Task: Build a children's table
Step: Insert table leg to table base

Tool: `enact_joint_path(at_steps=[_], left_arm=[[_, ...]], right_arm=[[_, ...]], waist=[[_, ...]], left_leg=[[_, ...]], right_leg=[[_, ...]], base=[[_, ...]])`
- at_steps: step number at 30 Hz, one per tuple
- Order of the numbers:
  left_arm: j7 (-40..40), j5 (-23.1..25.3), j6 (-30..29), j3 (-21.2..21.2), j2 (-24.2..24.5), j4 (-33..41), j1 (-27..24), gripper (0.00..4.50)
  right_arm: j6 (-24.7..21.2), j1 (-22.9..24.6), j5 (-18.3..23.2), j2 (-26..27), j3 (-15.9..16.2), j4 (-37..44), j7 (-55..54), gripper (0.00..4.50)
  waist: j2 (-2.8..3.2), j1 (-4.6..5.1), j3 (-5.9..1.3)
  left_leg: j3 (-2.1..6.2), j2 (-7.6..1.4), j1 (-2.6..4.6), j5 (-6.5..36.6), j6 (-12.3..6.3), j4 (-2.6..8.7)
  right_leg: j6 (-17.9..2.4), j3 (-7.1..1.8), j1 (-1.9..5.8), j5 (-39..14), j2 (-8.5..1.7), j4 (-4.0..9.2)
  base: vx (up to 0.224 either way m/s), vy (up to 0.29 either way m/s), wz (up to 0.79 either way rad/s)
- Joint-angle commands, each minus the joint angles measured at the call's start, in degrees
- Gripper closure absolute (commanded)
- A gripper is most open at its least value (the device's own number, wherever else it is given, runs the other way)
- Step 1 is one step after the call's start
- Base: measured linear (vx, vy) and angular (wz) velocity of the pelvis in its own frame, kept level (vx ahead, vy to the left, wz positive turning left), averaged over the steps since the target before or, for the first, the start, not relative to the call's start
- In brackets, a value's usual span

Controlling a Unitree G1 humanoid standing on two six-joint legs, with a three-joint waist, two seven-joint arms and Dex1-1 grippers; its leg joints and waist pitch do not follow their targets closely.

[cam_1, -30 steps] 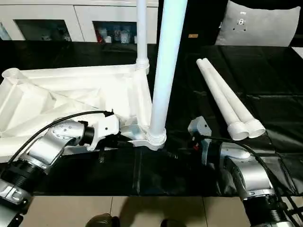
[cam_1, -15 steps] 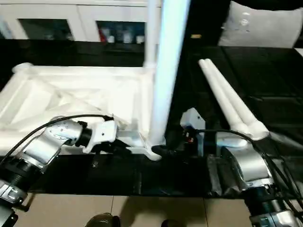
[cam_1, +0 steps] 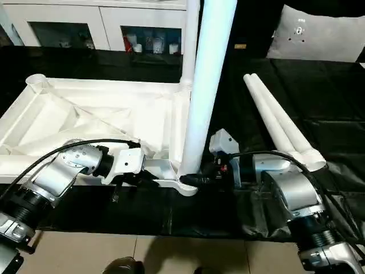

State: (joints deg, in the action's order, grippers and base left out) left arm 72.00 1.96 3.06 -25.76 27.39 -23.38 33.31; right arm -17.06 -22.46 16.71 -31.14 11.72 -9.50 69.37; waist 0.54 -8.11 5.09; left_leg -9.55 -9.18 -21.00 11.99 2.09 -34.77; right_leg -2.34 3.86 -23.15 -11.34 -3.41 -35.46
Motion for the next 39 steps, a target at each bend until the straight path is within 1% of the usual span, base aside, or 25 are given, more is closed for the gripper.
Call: enact_joint_path(at_steps=[1, 5, 7, 8, 9, 10, 11, 12, 13, 16, 17, 19, 23, 25, 30, 32, 34, 35, 36, 37, 39], left_arm=[[1.1, 2.2, 1.3, -1.8, 0.2, -0.4, -0.1, 4.50], [0.7, 2.2, 1.7, -1.8, 0.1, -0.9, 0.1, 4.50], [0.6, 2.3, 1.8, -1.7, 0.1, -1.1, 0.1, 4.50], [0.5, 2.4, 1.8, -1.7, 0.1, -1.2, 0.2, 4.50], [0.5, 2.4, 1.9, -1.7, 0.1, -1.3, 0.2, 4.50], [0.6, 2.4, 1.9, -1.7, 0.0, -1.3, 0.2, 4.50], [0.6, 2.4, 1.9, -1.6, 0.0, -1.4, 0.3, 4.50], [0.6, 2.5, 2.0, -1.6, 0.0, -1.5, 0.3, 4.50], [0.7, 2.5, 2.1, -1.6, 0.0, -1.6, 0.4, 4.50], [0.8, 2.5, 2.2, -1.6, 0.0, -2.0, 0.6, 4.50], [0.8, 2.5, 2.3, -1.6, 0.0, -2.0, 0.7, 4.50], [0.8, 2.5, 2.3, -1.6, 0.0, -2.1, 0.7, 4.50], [0.9, 2.5, 2.4, -1.5, 0.1, -2.3, 0.9, 4.50], [1.0, 2.5, 2.5, -1.5, 0.2, -2.4, 0.9, 4.50], [1.2, 2.4, 2.4, -1.5, 0.2, -2.4, 0.9, 4.50], [1.3, 2.4, 2.5, -1.5, 0.2, -2.5, 1.0, 4.50], [1.3, 2.5, 2.5, -1.5, 0.3, -2.6, 1.0, 4.50], [1.4, 2.5, 2.5, -1.5, 0.3, -2.6, 1.0, 4.50], [1.4, 2.5, 2.5, -1.5, 0.3, -2.6, 1.0, 4.50], [1.4, 2.5, 2.5, -1.5, 0.4, -2.6, 1.0, 4.50], [1.5, 2.5, 2.5, -1.6, 0.4, -2.6, 1.1, 4.50]], right_arm=[[0.4, 0.3, -1.1, -0.5, 0.4, -2.0, 1.1, 1.37], [0.7, 0.8, -0.5, -0.5, 0.5, -3.0, 1.9, 1.20], [1.2, 1.1, -0.4, -0.6, 0.4, -3.2, 2.0, 0.94], [2.5, 1.5, -0.8, -0.5, 0.2, -3.3, 1.6, 0.86], [3.7, 1.9, -1.1, -0.4, 0.1, -3.6, 1.3, 0.84], [4.9, 2.2, -1.4, -0.3, 0.0, -3.9, 1.0, 0.75], [5.6, 2.3, -1.7, -0.2, 0.0, -4.1, 0.9, 0.75], [6.0, 2.4, -1.9, -0.1, 0.0, -4.5, 0.7, 0.75], [6.6, 2.2, -2.3, 0.4, -0.1, -5.2, 0.2, 0.75], [7.8, 1.8, -2.6, 1.4, -0.3, -7.2, -0.4, 0.75], [8.0, 1.7, -2.7, 1.5, -0.2, -7.5, -0.3, 0.75], [8.0, 1.7, -2.5, 1.7, -0.3, -7.8, -0.2, 0.75], [8.6, 1.5, -2.1, 2.1, -0.6, -8.7, -0.1, 0.75], [9.0, 1.4, -2.1, 2.2, -0.6, -8.9, 0.2, 0.75], [10.2, 1.4, -2.1, 2.2, -0.6, -9.0, 0.9, 0.75], [7.1, 1.4, -0.1, 2.2, -1.2, -8.4, 2.1, 0.45], [6.4, 1.6, 0.7, 2.0, -1.5, -7.6, 2.8, 0.39], [6.6, 1.7, 0.8, 1.9, -1.5, -7.3, 2.9, 0.28], [6.6, 1.7, 0.8, 1.9, -1.5, -7.3, 2.9, 0.28], [7.6, 1.8, 0.5, 2.1, -1.6, -7.0, 2.4, 0.04], [8.6, 1.8, 0.0, 2.5, -1.6, -7.2, 1.4, 0.04]], waist=[[-0.43, 0.39, -4.67], [-0.52, 0.39, -4.75], [-0.62, 0.35, -4.76], [-0.65, 0.35, -4.75], [-0.35, 0.30, -4.74], [-0.45, 0.30, -4.73], [-0.37, 0.26, -4.72], [-0.52, 0.34, -4.70], [-0.22, 0.30, -4.71], [-0.38, 0.42, -4.62], [-0.27, 0.35, -4.64], [-0.34, 0.34, -4.63], [-0.27, 0.36, -4.70], [-0.26, 0.33, -4.69], [-0.29, 0.32, -4.69], [-0.23, 0.28, -4.68], [-0.19, 0.27, -4.69], [-0.18, 0.23, -4.70], [-0.19, 0.25, -4.69], [-0.16, 0.27, -4.68], [-0.18, 0.27, -4.62]], left_leg=[[1.12, -4.25, 0.44, 0.7, -5.61, 3.55], [1.15, -4.34, 0.48, 1.4, -5.56, 3.57], [1.16, -4.32, 0.45, 1.5, -5.46, 3.56], [1.13, -4.29, 0.42, 1.6, -5.48, 3.55], [1.16, -4.35, 0.48, 2.0, -5.29, 3.54], [1.11, -4.34, 0.46, 2.2, -5.22, 3.54], [1.13, -4.32, 0.45, 2.4, -4.99, 3.57], [1.13, -4.21, 0.37, 2.5, -4.84, 3.60], [1.17, -4.21, 0.43, 2.8, -4.67, 3.60], [1.13, -4.20, 0.42, 3.8, -4.36, 3.67], [1.15, -4.22, 0.52, 4.3, -4.12, 3.70], [1.17, -4.26, 0.38, 3.9, -4.05, 3.71], [1.18, -4.34, 0.43, 3.6, -4.36, 3.69], [1.16, -4.30, 0.41, 3.9, -4.32, 3.67], [1.17, -4.29, 0.40, 3.9, -4.35, 3.69], [1.17, -4.31, 0.39, 3.8, -4.63, 3.67], [1.17, -4.35, 0.38, 3.8, -4.73, 3.66], [1.19, -4.39, 0.35, 3.9, -4.73, 3.66], [1.20, -4.41, 0.43, 4.0, -4.63, 3.69], [1.18, -4.37, 0.45, 4.2, -4.43, 3.70], [1.21, -4.37, 0.44, 4.4, -4.17, 3.77]], right_leg=[[-13.7, -3.34, 3.39, -2.4, -5.80, 3.08], [-14.1, -3.29, 3.45, -1.9, -5.81, 3.06], [-14.1, -3.30, 3.52, -2.0, -5.81, 3.05], [-14.0, -3.30, 3.52, -2.1, -5.80, 3.08], [-13.9, -3.32, 3.43, -2.8, -5.87, 3.16], [-13.8, -3.34, 3.41, -3.0, -5.87, 3.25], [-13.7, -3.35, 3.43, -3.3, -5.90, 3.30], [-13.7, -3.33, 3.54, -3.3, -5.82, 3.29], [-13.8, -3.29, 3.49, -3.8, -5.85, 3.36], [-13.6, -3.32, 3.48, -5.2, -5.79, 3.57], [-13.5, -3.30, 3.46, -6.1, -5.83, 3.67], [-13.5, -3.32, 3.54, -5.4, -5.74, 3.52], [-13.8, -3.27, 3.46, -4.3, -5.72, 3.38], [-14.0, -3.29, 3.51, -4.4, -5.80, 3.43], [-13.7, -3.28, 3.51, -4.6, -5.73, 3.44], [-13.9, -3.25, 3.57, -4.6, -5.70, 3.43], [-14.0, -3.25, 3.53, -4.4, -5.71, 3.44], [-14.0, -3.24, 3.52, -4.3, -5.74, 3.41], [-13.9, -3.22, 3.47, -4.5, -5.75, 3.43], [-13.9, -3.24, 3.44, -4.9, -5.74, 3.49], [-13.8, -3.25, 3.48, -5.4, -5.81, 3.55]], base=[[0.000, 0.000, 0.00], [0.000, 0.000, 0.00], [0.000, 0.000, 0.00], [0.000, 0.000, 0.00], [0.000, 0.000, 0.00], [0.000, 0.000, 0.00], [0.000, 0.000, 0.00], [0.000, 0.000, 0.00], [0.000, 0.000, 0.00], [0.000, 0.000, 0.00], [0.000, 0.000, 0.00], [0.000, 0.000, 0.00], [0.000, 0.000, 0.00], [0.000, 0.000, 0.00], [0.000, 0.000, 0.00], [0.000, 0.000, 0.00], [0.000, 0.000, 0.00], [0.000, 0.000, 0.00], [0.000, 0.000, 0.00], [0.000, 0.000, 0.00], [0.000, 0.000, 0.00]])
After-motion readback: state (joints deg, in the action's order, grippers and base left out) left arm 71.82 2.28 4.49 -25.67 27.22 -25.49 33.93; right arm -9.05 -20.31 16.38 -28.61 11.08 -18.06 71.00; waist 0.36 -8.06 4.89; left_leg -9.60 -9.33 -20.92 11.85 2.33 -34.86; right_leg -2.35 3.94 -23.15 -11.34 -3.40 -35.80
